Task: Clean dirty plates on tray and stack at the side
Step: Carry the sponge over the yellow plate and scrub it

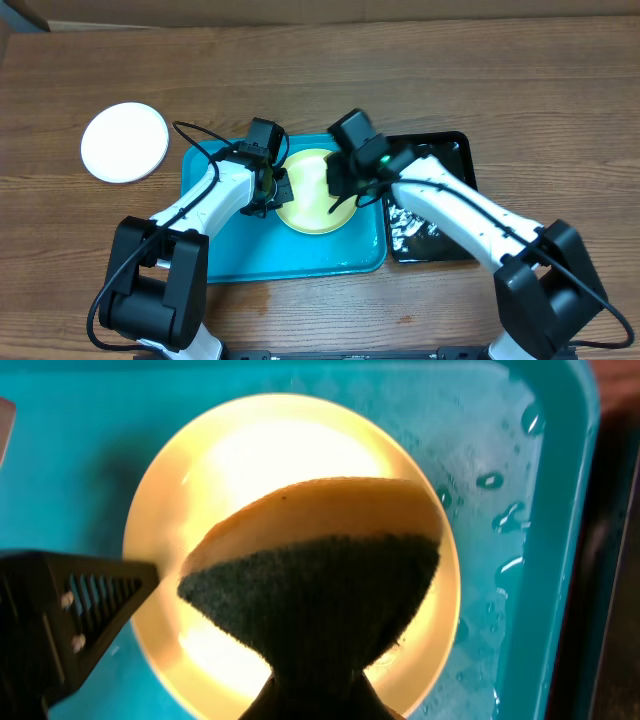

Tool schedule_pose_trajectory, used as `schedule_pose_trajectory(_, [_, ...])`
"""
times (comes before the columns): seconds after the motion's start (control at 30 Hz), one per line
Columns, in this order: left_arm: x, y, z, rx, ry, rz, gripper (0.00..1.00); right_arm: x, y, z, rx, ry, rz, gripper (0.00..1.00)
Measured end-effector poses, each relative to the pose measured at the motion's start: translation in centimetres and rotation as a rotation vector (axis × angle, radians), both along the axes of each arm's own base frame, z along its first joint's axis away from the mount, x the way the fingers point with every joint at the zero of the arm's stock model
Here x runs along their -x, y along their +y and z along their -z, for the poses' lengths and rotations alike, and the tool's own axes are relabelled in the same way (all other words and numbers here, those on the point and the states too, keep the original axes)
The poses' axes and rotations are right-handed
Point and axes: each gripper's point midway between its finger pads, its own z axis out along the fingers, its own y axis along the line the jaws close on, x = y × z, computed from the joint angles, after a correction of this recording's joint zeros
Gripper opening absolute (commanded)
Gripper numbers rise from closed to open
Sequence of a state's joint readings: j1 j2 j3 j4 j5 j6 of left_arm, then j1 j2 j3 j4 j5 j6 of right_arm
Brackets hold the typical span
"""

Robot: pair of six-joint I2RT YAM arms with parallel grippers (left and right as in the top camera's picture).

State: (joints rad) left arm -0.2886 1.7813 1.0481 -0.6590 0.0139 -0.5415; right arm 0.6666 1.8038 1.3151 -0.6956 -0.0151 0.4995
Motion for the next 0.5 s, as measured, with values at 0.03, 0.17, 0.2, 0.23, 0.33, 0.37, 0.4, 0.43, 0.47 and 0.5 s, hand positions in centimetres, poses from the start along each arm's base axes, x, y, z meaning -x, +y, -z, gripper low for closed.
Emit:
schedule_pose_trajectory(0.03, [0.0,0.0,0.0,0.0,0.0,0.002,0.04,-0.1,0.4,-0.1,0.016,-0.032,0.0,0.04])
schedule_pose_trajectory(0.17, [0.1,0.0,0.0,-0.004,0.001,0.017,0.04,-0.4,1.1,0.1,0.048,-0.117,0.008,0.04])
schedule_pose_trajectory(0.2, [0.1,0.0,0.0,-0.004,0.001,0.02,0.04,-0.5,1.0,0.4,0.054,-0.128,0.015,0.04])
schedule_pose_trajectory(0.23, [0.1,0.0,0.0,-0.004,0.002,0.02,0.04,-0.6,0.8,0.8,0.061,-0.133,0.021,0.04])
schedule_pose_trajectory(0.33, [0.1,0.0,0.0,-0.005,0.003,0.021,0.04,-0.6,0.1,2.3,0.077,-0.152,0.037,0.04])
schedule_pose_trajectory(0.37, [0.1,0.0,0.0,-0.005,0.004,0.021,0.04,-0.6,0.1,2.5,0.076,-0.155,0.04,0.04])
schedule_pose_trajectory(0.4, [0.2,0.0,0.0,-0.006,0.006,0.021,0.04,-0.5,0.0,2.8,0.077,-0.155,0.04,0.04])
schedule_pose_trajectory(0.43, [0.2,0.1,0.0,-0.007,0.008,0.024,0.04,-0.4,-0.1,3.1,0.08,-0.156,0.042,0.04])
schedule_pose_trajectory(0.47, [0.3,0.1,0.0,-0.008,0.009,0.033,0.04,-0.5,-0.2,3.3,0.08,-0.16,0.044,0.04])
schedule_pose_trajectory(0.5, [0.3,0.1,0.0,-0.01,0.009,0.045,0.04,-0.4,-0.3,3.5,0.08,-0.162,0.045,0.04])
